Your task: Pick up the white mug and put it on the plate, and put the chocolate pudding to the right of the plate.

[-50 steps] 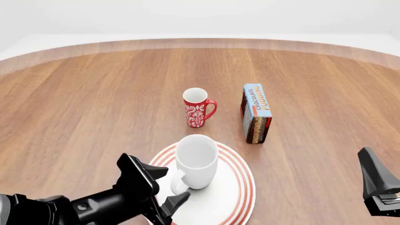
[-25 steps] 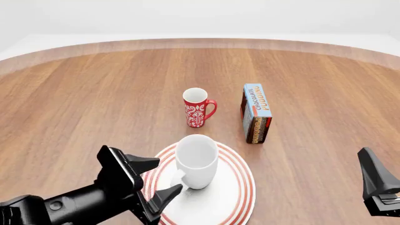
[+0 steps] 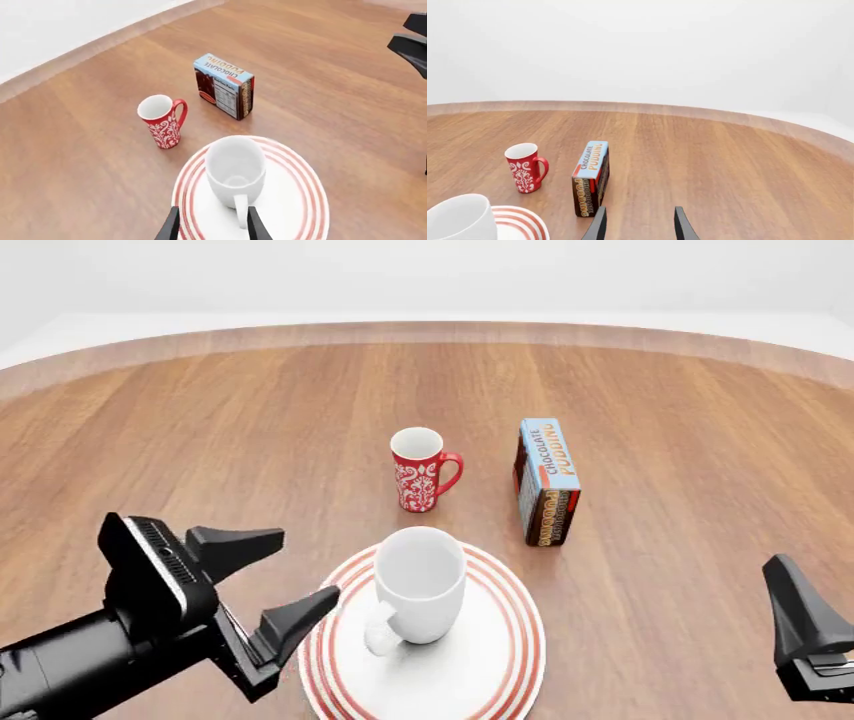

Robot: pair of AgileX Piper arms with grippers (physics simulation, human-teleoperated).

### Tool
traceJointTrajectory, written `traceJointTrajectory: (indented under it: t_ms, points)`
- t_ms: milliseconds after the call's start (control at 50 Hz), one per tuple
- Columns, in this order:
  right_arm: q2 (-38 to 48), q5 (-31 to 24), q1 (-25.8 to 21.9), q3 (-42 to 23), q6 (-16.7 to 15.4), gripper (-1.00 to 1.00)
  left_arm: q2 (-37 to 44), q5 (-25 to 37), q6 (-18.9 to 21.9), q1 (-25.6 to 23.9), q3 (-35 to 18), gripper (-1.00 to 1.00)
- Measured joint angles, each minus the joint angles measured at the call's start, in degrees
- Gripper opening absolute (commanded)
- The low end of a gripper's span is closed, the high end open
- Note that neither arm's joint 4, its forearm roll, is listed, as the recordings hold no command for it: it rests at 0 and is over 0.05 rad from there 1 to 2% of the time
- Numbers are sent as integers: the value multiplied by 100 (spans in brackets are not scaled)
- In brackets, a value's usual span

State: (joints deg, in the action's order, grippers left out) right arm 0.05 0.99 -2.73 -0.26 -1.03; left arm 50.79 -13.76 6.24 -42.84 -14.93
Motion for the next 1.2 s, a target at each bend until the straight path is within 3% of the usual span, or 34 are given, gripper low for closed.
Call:
traceJointTrajectory:
  t_ms: [560,880,1200]
  points:
    - [-1,-3,-12,-2,-13,100,-2626,1417,223,1571,-150,100]
    - [-2,-3,-16,-2,-19,100,-3567,1574,-61,2397,116,100]
    - [-1,-5,-26,-2,-28,100,-4293,1425,-393,3093,755,100]
